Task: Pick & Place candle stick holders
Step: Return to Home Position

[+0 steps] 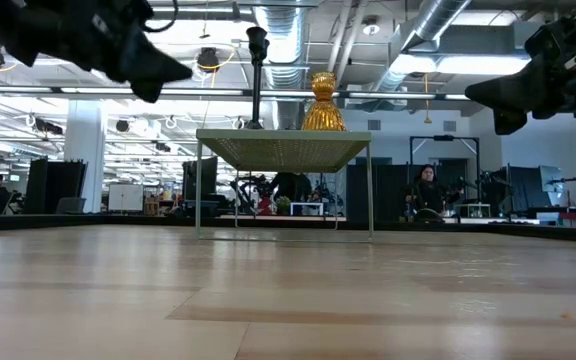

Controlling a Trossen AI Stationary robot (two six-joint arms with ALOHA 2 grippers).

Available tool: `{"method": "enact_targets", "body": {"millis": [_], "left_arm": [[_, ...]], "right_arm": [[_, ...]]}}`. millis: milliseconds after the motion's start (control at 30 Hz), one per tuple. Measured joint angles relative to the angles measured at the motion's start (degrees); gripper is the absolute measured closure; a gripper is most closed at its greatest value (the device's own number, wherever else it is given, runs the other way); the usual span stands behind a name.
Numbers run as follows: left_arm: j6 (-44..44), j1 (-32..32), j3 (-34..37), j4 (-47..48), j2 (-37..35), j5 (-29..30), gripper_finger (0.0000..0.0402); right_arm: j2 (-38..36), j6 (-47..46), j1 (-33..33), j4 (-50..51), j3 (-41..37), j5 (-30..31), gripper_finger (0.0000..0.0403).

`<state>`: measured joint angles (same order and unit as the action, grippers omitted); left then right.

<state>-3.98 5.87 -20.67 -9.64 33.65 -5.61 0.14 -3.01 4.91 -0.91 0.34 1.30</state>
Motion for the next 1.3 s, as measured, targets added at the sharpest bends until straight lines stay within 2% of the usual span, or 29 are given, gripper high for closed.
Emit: {"method": "enact_targets", "body": {"millis": [467, 967, 1300], "left_arm": [[-0.5, 0.0, 0.1, 4.9, -16.6, -1.9, 0.0394], [1.3, 0.0, 11.0, 2.8, -33.2, -1.8, 0.0394], [2.6, 0.0, 15.5, -1.4, -32.9, -1.7, 0.0394]], "right_arm": [[0.0, 0.0, 0.0, 0.0, 0.0, 0.2, 0.0403], [0.0, 0.5, 0.0, 0.0, 0.0, 0.2, 0.0403], [0.5, 0.6, 0.0, 0.0, -0.1, 0.2, 0.0403]]}}
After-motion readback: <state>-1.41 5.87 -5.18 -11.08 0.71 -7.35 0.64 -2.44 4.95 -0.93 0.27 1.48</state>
